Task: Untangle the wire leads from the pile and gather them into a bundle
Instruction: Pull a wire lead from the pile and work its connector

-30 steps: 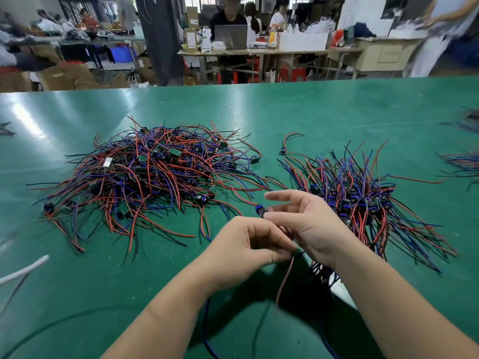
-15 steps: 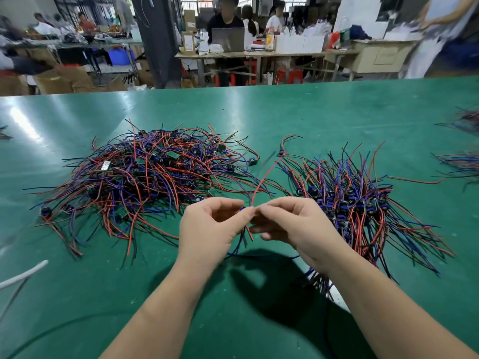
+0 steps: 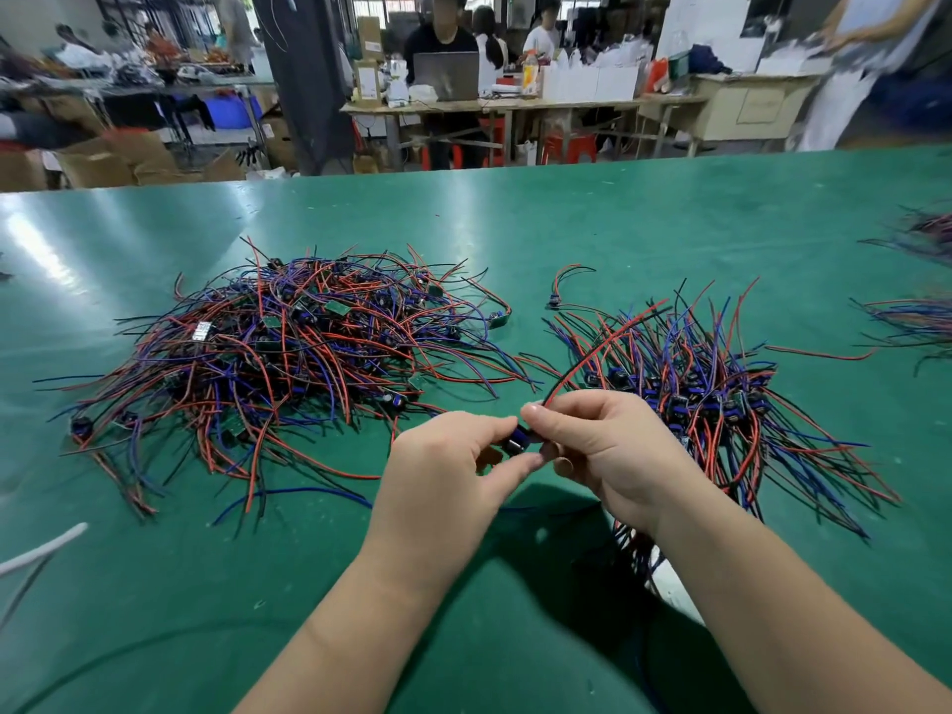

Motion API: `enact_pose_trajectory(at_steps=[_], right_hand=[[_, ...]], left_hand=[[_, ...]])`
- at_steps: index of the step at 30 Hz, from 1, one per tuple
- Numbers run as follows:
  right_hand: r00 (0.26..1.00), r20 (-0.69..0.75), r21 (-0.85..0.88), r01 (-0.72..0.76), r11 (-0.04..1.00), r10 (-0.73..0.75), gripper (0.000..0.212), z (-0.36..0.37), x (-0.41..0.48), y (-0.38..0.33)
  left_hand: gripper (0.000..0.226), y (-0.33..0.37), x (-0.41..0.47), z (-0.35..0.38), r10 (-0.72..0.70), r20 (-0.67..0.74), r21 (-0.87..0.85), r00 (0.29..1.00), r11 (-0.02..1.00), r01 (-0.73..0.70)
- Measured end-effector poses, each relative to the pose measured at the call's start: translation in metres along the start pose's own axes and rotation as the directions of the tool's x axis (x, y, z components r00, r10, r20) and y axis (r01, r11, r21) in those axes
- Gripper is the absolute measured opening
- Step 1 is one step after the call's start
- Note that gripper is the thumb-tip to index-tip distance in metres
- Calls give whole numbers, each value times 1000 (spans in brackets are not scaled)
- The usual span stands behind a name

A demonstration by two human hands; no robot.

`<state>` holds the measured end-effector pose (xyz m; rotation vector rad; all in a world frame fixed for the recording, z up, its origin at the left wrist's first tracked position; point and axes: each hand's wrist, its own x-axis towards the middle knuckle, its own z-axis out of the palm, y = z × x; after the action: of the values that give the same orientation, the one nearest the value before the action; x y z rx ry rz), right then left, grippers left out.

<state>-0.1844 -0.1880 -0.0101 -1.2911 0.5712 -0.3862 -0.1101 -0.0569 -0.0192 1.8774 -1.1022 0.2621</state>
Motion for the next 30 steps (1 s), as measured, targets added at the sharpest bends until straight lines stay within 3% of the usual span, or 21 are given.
enact_pose_trajectory(at_steps=[3, 10, 16, 19, 21, 23, 25, 27, 30], right_hand=[[997, -71, -2, 35, 999, -35, 13, -5, 1, -7], [927, -370, 269, 167, 949, -58, 13, -47, 6, -35], [855, -502, 438, 380, 815, -129, 22, -68, 9, -43], [913, -400, 390, 245, 888, -76, 26, -62, 8, -42], [946, -310, 244, 178, 953, -97, 22, -49, 10, -34], [953, -179, -7, 248, 969, -245, 6, -33, 6, -25], [919, 44, -222, 390, 894, -391, 25, -21, 0, -18], [870, 257, -234, 479, 846, -421, 41, -8, -6, -11], [796, 300, -264, 598, 757, -525, 35, 7, -9, -1]], left_hand=[[16, 0, 1, -1, -92, 31, -43, 995, 995, 93], [9, -3, 3, -5, -204, 124, -57, 971, 976, 212], [39, -9, 6, -11, -281, 153, -97, 947, 950, 298], [13, -10, 14, -13, -398, 178, -288, 900, 854, 434], [7, -6, 16, -13, -477, 254, -546, 842, 647, 531], [24, -1, 19, -14, -531, 344, -695, 775, 411, 590], [35, 2, 18, -12, -555, 400, -730, 730, 289, 619], [37, 4, 15, -9, -563, 417, -716, 714, 281, 640], [45, 4, 11, -4, -563, 327, -609, 759, 489, 625]])
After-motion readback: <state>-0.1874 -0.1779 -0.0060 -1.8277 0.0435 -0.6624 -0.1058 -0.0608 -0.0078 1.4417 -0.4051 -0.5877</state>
